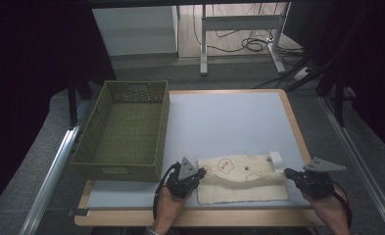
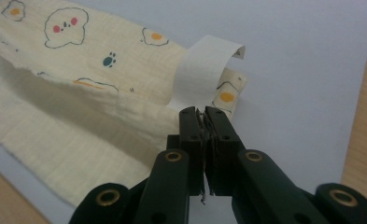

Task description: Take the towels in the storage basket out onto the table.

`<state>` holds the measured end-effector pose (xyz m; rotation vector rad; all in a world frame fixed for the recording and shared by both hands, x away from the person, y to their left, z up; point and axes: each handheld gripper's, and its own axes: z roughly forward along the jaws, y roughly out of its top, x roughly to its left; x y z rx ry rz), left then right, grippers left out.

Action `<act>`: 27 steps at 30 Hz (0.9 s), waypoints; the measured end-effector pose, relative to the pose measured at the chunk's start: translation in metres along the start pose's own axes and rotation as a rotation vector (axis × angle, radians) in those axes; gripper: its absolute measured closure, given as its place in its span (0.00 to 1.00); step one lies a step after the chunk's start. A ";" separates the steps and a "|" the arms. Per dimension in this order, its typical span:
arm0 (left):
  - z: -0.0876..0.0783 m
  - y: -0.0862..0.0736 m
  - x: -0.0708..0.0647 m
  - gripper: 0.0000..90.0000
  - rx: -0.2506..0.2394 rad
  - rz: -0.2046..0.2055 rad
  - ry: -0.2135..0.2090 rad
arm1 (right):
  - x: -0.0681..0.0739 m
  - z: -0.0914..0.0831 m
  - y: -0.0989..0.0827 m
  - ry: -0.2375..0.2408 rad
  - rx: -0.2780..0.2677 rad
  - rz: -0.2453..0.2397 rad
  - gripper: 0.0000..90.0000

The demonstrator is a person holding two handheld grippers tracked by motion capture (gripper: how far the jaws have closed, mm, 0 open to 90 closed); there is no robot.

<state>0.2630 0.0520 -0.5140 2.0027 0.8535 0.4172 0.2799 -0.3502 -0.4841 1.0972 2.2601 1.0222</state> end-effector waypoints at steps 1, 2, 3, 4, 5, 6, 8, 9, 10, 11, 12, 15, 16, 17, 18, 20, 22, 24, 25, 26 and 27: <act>-0.001 -0.001 -0.002 0.96 -0.001 0.001 -0.003 | 0.002 -0.002 -0.002 0.003 0.002 0.001 0.96; -0.003 -0.002 -0.003 0.96 -0.002 0.002 -0.008 | 0.003 -0.003 -0.004 0.005 0.002 0.002 0.96; -0.005 -0.003 -0.004 0.96 -0.005 0.001 -0.011 | 0.005 -0.004 -0.006 0.008 0.002 0.001 0.96; -0.007 -0.004 -0.006 0.96 -0.006 0.003 -0.012 | 0.006 -0.006 -0.008 0.010 0.001 -0.001 0.96; -0.009 -0.005 -0.007 0.96 -0.008 0.003 -0.013 | 0.007 -0.008 -0.010 0.011 -0.001 -0.001 0.96; -0.011 -0.006 -0.008 0.96 -0.006 0.006 -0.018 | 0.009 -0.009 -0.011 0.009 -0.003 -0.004 0.96; -0.012 -0.009 -0.012 0.96 0.001 0.012 -0.021 | 0.011 -0.012 -0.015 0.014 -0.004 -0.002 0.96; -0.012 -0.010 -0.014 0.96 0.008 0.017 -0.023 | 0.011 -0.013 -0.017 0.016 -0.003 0.001 0.96; -0.011 -0.012 -0.016 0.96 0.013 0.019 -0.024 | 0.012 -0.013 -0.019 0.017 -0.003 0.003 0.96; -0.011 -0.015 -0.017 0.96 0.019 0.020 -0.029 | 0.013 -0.013 -0.021 0.019 0.000 0.008 0.96; -0.010 -0.017 -0.019 0.95 0.030 0.024 -0.028 | 0.014 -0.013 -0.023 0.023 0.002 0.011 0.96; -0.008 -0.026 -0.021 0.95 0.053 0.020 -0.033 | 0.016 -0.013 -0.031 0.040 0.008 0.028 0.95; -0.008 -0.029 -0.021 0.94 0.060 0.014 -0.045 | 0.016 -0.013 -0.033 0.044 0.008 0.033 0.93; -0.008 -0.032 -0.021 0.93 0.064 0.011 -0.055 | 0.016 -0.014 -0.035 0.047 0.007 0.034 0.89; -0.009 -0.034 -0.021 0.91 0.067 0.013 -0.058 | 0.016 -0.015 -0.037 0.047 0.008 0.037 0.85; -0.014 -0.037 -0.020 0.82 0.044 0.000 -0.072 | 0.015 -0.021 -0.038 0.038 0.002 0.044 0.79; -0.022 -0.037 -0.018 0.71 0.018 -0.013 -0.077 | 0.014 -0.029 -0.037 0.035 -0.013 0.054 0.75; -0.028 -0.033 -0.016 0.62 0.000 -0.018 -0.073 | 0.012 -0.040 -0.033 0.025 -0.039 0.059 0.73; -0.029 -0.030 -0.014 0.58 -0.005 -0.020 -0.070 | 0.011 -0.044 -0.031 0.024 -0.049 0.059 0.72; -0.030 -0.028 -0.013 0.55 -0.008 -0.020 -0.066 | 0.010 -0.046 -0.029 0.019 -0.057 0.059 0.71; -0.028 -0.026 -0.012 0.54 -0.007 -0.021 -0.064 | 0.009 -0.048 -0.026 0.013 -0.063 0.057 0.71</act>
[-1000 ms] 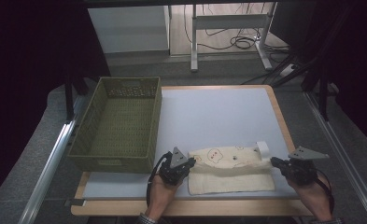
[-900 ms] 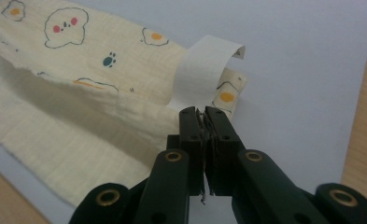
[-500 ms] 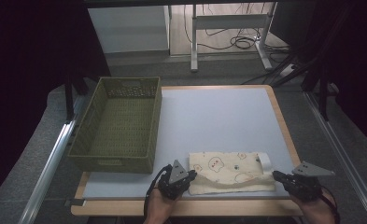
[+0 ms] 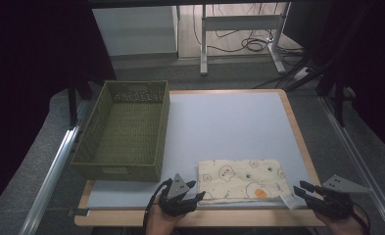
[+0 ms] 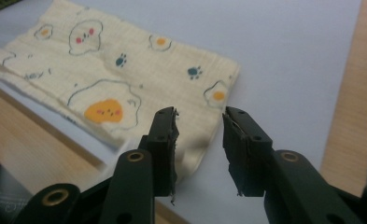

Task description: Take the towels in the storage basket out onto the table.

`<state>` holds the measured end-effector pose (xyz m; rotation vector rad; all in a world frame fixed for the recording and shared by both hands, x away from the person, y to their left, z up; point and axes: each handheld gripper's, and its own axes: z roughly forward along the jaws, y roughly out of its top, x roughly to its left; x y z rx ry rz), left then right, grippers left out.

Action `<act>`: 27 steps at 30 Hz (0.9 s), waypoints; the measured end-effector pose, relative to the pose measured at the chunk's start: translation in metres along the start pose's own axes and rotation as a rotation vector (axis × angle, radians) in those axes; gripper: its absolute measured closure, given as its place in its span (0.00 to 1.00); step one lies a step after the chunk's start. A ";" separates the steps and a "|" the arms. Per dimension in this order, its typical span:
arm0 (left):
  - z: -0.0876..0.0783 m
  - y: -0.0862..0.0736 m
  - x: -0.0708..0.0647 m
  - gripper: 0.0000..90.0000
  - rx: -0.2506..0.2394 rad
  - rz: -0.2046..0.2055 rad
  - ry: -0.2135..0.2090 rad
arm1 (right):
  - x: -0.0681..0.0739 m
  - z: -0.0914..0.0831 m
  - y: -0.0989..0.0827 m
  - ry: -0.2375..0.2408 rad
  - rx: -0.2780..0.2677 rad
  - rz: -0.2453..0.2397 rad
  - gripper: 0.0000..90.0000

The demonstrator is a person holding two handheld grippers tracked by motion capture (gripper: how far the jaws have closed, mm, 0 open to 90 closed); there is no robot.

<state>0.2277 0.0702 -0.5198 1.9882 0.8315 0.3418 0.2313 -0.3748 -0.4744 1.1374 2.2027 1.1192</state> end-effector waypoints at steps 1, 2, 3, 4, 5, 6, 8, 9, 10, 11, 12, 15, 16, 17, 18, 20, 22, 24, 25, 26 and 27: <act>0.003 0.002 0.001 0.52 0.005 0.000 0.004 | -0.001 0.000 0.002 0.001 -0.003 -0.002 0.70; 0.006 0.003 0.002 0.51 0.012 0.002 0.010 | -0.001 0.002 0.004 0.003 -0.005 0.001 0.69; 0.011 0.004 0.002 0.49 0.022 0.005 0.014 | -0.002 0.005 0.006 0.006 -0.004 0.001 0.69; 0.016 0.004 0.003 0.48 0.038 0.007 0.020 | -0.001 0.009 0.007 0.013 0.000 0.002 0.69; 0.021 0.004 0.002 0.48 0.050 0.010 0.027 | -0.001 0.014 0.008 0.022 0.006 -0.002 0.68; 0.025 0.004 0.002 0.48 0.060 0.016 0.031 | 0.000 0.020 0.008 0.026 0.017 -0.006 0.68; 0.028 0.001 -0.001 0.49 0.068 0.024 0.025 | 0.003 0.031 0.006 0.037 0.042 -0.008 0.67; 0.029 -0.001 -0.002 0.49 0.075 0.026 0.022 | 0.005 0.036 0.004 0.045 0.052 -0.011 0.67; 0.030 -0.003 -0.003 0.50 0.082 0.028 0.023 | 0.007 0.040 0.001 0.052 0.060 -0.015 0.67; 0.030 -0.005 -0.003 0.52 0.088 0.031 0.021 | 0.009 0.043 -0.001 0.056 0.066 -0.015 0.67; 0.029 -0.007 -0.004 0.53 0.093 0.029 0.015 | 0.011 0.045 -0.004 0.058 0.074 -0.018 0.66; 0.025 -0.010 -0.004 0.60 0.083 0.016 -0.015 | 0.015 0.047 -0.010 0.053 0.085 -0.030 0.66; 0.023 -0.011 -0.004 0.62 0.081 0.013 -0.025 | 0.015 0.046 -0.012 0.055 0.086 -0.030 0.66; 0.022 -0.011 -0.004 0.64 0.080 0.014 -0.036 | 0.014 0.046 -0.013 0.055 0.086 -0.026 0.65; 0.021 -0.012 -0.005 0.66 0.083 0.012 -0.043 | 0.014 0.046 -0.013 0.053 0.088 -0.023 0.65; 0.020 -0.012 -0.006 0.67 0.081 0.014 -0.057 | 0.012 0.046 -0.015 0.050 0.090 -0.019 0.65; 0.019 -0.013 -0.007 0.69 0.080 0.015 -0.077 | 0.011 0.046 -0.016 0.048 0.089 -0.013 0.64; 0.021 -0.012 -0.009 0.69 0.087 0.024 -0.082 | 0.010 0.046 -0.016 0.047 0.087 -0.014 0.64; 0.023 -0.013 -0.010 0.70 0.098 0.035 -0.073 | 0.011 0.046 -0.017 0.048 0.087 -0.013 0.64; 0.024 -0.013 -0.011 0.72 0.111 0.050 -0.062 | 0.011 0.046 -0.017 0.047 0.088 -0.013 0.64; 0.026 -0.013 -0.012 0.74 0.117 0.063 -0.055 | 0.011 0.047 -0.017 0.048 0.088 -0.014 0.64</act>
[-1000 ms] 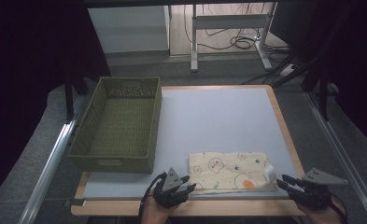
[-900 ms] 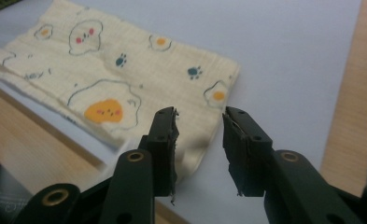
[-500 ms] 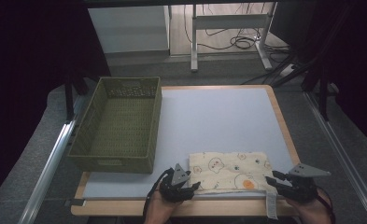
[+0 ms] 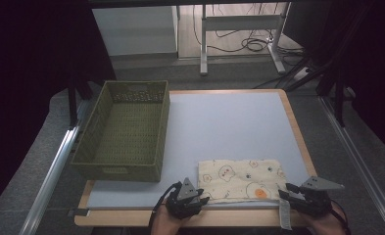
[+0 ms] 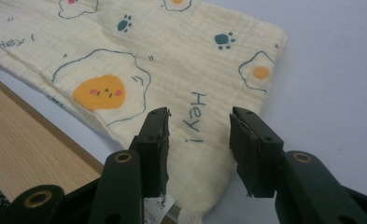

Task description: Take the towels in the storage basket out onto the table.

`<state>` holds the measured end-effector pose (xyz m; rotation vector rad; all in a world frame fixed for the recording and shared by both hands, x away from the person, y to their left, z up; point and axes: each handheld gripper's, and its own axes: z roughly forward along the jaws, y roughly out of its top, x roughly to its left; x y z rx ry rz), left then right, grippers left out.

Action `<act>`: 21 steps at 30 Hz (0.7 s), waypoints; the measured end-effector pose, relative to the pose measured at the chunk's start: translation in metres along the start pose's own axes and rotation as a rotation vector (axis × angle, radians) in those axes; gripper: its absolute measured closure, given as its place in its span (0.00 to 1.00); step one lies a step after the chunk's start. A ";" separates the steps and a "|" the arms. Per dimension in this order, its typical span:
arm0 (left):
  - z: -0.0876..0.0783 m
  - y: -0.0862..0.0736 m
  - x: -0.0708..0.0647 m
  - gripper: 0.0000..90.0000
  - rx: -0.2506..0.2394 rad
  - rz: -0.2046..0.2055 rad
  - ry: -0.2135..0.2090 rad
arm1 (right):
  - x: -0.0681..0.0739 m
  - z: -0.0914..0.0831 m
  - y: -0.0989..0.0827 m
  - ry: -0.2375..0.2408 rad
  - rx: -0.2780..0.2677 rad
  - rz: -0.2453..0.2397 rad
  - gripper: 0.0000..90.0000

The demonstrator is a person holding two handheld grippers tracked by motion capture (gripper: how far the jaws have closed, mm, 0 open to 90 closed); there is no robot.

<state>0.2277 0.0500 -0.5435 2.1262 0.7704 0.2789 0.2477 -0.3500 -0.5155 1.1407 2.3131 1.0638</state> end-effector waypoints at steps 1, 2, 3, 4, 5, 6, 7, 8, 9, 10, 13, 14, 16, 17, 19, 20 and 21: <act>0.000 0.000 -0.001 0.78 0.000 0.007 0.015 | 0.000 0.000 0.000 0.000 0.000 0.000 0.64; 0.000 0.001 -0.001 0.83 0.003 0.013 0.029 | 0.000 0.000 0.000 0.000 -0.001 0.002 0.64; 0.000 0.002 -0.001 0.89 0.003 0.016 0.036 | -0.001 0.000 0.000 0.000 -0.002 0.003 0.64; 0.000 0.003 -0.001 0.93 0.000 0.010 0.035 | -0.001 0.000 0.000 0.000 -0.002 0.005 0.64; -0.001 0.003 -0.001 0.94 -0.005 0.007 0.034 | -0.001 0.000 0.000 0.000 -0.002 0.005 0.64; -0.002 0.004 -0.001 0.94 -0.007 0.009 0.035 | -0.001 0.000 0.000 -0.003 -0.003 0.003 0.64; -0.004 0.005 -0.002 0.95 -0.014 0.012 0.041 | -0.001 -0.001 0.000 -0.004 -0.005 0.002 0.64; -0.007 0.006 -0.002 0.95 -0.022 0.013 0.041 | -0.001 -0.002 0.001 -0.004 -0.007 0.003 0.64; -0.011 0.007 -0.003 0.95 -0.028 0.015 0.043 | -0.002 -0.002 0.001 -0.004 -0.008 0.004 0.64; -0.014 0.008 -0.004 0.95 -0.034 0.016 0.045 | -0.001 -0.003 0.001 -0.006 -0.010 0.005 0.64; -0.023 0.008 -0.010 0.95 -0.031 0.025 0.037 | -0.001 -0.005 0.002 -0.005 -0.016 0.005 0.64; -0.024 0.007 -0.012 0.95 -0.026 0.027 0.029 | -0.001 -0.005 0.002 -0.005 -0.017 0.004 0.64; -0.023 0.003 -0.017 0.95 -0.008 0.021 0.015 | 0.000 -0.005 0.002 -0.002 -0.018 0.002 0.64; -0.021 0.001 -0.018 0.94 0.003 0.021 0.011 | 0.000 -0.004 0.002 -0.001 -0.016 0.003 0.64; -0.014 -0.003 -0.019 0.89 0.033 0.022 0.014 | 0.000 -0.003 0.002 -0.001 -0.011 0.003 0.64; -0.013 -0.005 -0.018 0.83 0.028 0.017 0.018 | 0.000 -0.002 0.002 0.000 -0.010 0.003 0.64; -0.013 -0.004 -0.016 0.77 0.017 0.007 0.015 | 0.000 -0.002 0.002 0.001 -0.010 0.006 0.63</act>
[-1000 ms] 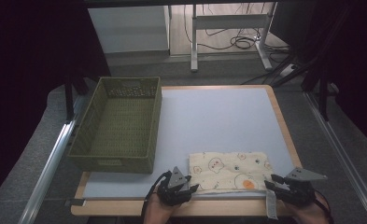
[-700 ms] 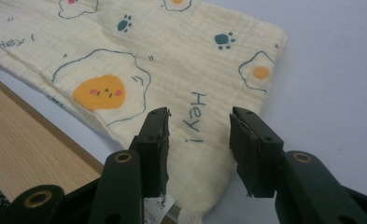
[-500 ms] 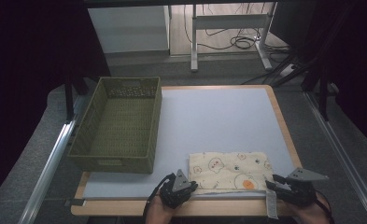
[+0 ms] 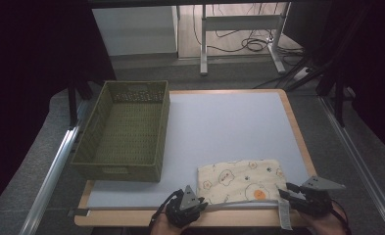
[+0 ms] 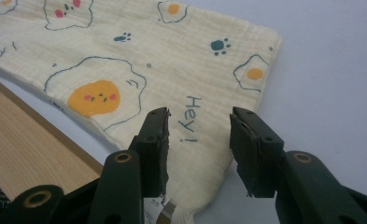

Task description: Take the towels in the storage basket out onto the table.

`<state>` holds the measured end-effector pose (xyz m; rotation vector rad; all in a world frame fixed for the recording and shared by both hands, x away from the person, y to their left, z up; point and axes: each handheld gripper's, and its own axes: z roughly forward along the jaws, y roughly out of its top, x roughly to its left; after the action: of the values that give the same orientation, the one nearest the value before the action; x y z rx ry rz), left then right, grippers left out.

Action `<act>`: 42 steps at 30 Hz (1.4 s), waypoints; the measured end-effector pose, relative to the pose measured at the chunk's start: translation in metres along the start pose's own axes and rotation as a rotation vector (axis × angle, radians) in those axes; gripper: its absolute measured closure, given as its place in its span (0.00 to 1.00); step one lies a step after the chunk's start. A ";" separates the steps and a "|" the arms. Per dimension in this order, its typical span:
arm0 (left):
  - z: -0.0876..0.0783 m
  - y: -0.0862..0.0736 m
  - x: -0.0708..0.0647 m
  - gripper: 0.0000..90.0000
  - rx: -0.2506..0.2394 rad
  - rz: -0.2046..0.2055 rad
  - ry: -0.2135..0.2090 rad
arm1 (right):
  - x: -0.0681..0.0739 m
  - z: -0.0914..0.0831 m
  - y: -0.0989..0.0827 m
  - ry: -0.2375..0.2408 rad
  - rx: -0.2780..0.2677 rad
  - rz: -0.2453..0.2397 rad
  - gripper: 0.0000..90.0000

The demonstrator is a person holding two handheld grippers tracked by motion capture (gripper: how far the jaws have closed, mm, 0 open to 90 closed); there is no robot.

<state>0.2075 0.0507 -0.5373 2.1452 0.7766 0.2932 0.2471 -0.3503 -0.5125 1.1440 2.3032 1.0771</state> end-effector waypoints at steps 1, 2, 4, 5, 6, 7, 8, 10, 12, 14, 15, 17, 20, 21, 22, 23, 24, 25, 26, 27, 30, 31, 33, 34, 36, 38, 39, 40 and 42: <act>-0.002 0.002 0.002 0.72 -0.016 -0.005 0.008 | 0.000 -0.001 0.000 -0.002 -0.003 0.001 0.63; -0.006 0.005 0.003 0.65 -0.037 -0.005 0.021 | 0.000 -0.002 0.000 -0.004 -0.009 0.002 0.63; -0.013 0.013 0.008 0.60 -0.073 -0.011 0.030 | -0.002 -0.006 0.001 -0.008 -0.020 0.011 0.61; -0.014 0.018 0.010 0.59 -0.087 -0.010 0.039 | -0.003 -0.008 0.001 -0.012 -0.025 0.017 0.60; -0.015 0.023 0.013 0.59 -0.097 -0.009 0.054 | -0.004 -0.009 0.002 -0.014 -0.028 0.025 0.60; -0.013 0.029 0.017 0.59 -0.100 -0.012 0.067 | -0.005 -0.010 0.002 -0.013 -0.033 0.035 0.60; -0.009 0.034 0.021 0.58 -0.101 -0.022 0.073 | -0.005 -0.011 0.002 -0.015 -0.037 0.040 0.60; 0.003 0.044 0.030 0.58 -0.090 -0.034 0.104 | -0.005 -0.009 0.002 -0.021 -0.029 0.042 0.60; 0.016 0.052 0.038 0.59 -0.062 -0.032 0.151 | -0.005 -0.004 0.002 -0.022 -0.019 0.048 0.61; 0.028 0.056 0.049 0.61 -0.039 -0.050 0.195 | -0.006 0.001 0.000 -0.041 -0.016 0.055 0.65; 0.031 0.056 0.055 0.63 -0.035 -0.064 0.211 | -0.007 0.002 0.000 -0.047 -0.018 0.059 0.67; 0.038 0.056 0.066 0.65 -0.032 -0.109 0.203 | -0.009 0.004 0.000 -0.043 -0.021 0.075 0.68; 0.047 0.052 0.077 0.66 0.003 -0.133 0.190 | -0.009 0.007 0.000 -0.034 -0.010 0.080 0.68; 0.051 0.050 0.079 0.66 0.017 -0.136 0.188 | -0.008 0.009 -0.001 -0.034 -0.003 0.077 0.68; 0.053 0.048 0.081 0.66 0.024 -0.144 0.184 | -0.007 0.011 -0.001 -0.035 0.009 0.077 0.67; 0.054 0.047 0.083 0.65 0.014 -0.153 0.175 | -0.007 0.013 -0.002 -0.035 0.016 0.071 0.66; 0.054 0.046 0.085 0.64 0.010 -0.171 0.166 | -0.006 0.015 -0.002 -0.039 0.013 0.067 0.65; 0.054 0.045 0.086 0.62 0.008 -0.177 0.159 | -0.005 0.015 -0.002 -0.042 0.014 0.066 0.64; 0.054 0.046 0.087 0.60 0.012 -0.171 0.154 | -0.004 0.015 -0.001 -0.044 0.016 0.064 0.64; 0.054 0.046 0.086 0.58 0.017 -0.162 0.154 | -0.003 0.016 -0.001 -0.049 0.020 0.058 0.64; 0.054 0.045 0.082 0.63 0.014 -0.134 0.138 | 0.000 0.016 -0.001 -0.070 0.024 0.044 0.74; 0.054 0.046 0.081 0.68 0.015 -0.133 0.127 | 0.000 0.016 -0.001 -0.063 0.025 0.045 0.83; 0.054 0.045 0.078 0.85 0.010 -0.127 0.093 | 0.002 0.016 -0.001 -0.033 0.024 0.054 0.94; 0.054 0.046 0.076 0.90 0.010 -0.116 0.102 | 0.004 0.017 0.000 -0.036 0.028 0.046 0.95; 0.053 0.046 0.075 0.92 0.010 -0.110 0.106 | 0.006 0.016 0.002 -0.049 0.041 0.026 0.96; 0.048 0.045 0.075 0.93 -0.007 -0.120 0.106 | 0.006 0.017 0.004 -0.057 0.046 0.015 0.96; 0.045 0.044 0.074 0.93 -0.018 -0.128 0.107 | 0.005 0.017 0.005 -0.059 0.046 0.018 0.96; 0.042 0.043 0.074 0.93 -0.022 -0.133 0.106 | 0.004 0.017 0.007 -0.065 0.042 0.018 0.96; 0.036 0.039 0.071 0.93 -0.025 -0.138 0.110 | -0.001 0.018 0.011 -0.071 0.031 0.017 0.96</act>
<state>0.2960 0.0535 -0.5337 2.0546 0.9740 0.3484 0.2639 -0.3379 -0.5157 1.1968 2.2667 0.9933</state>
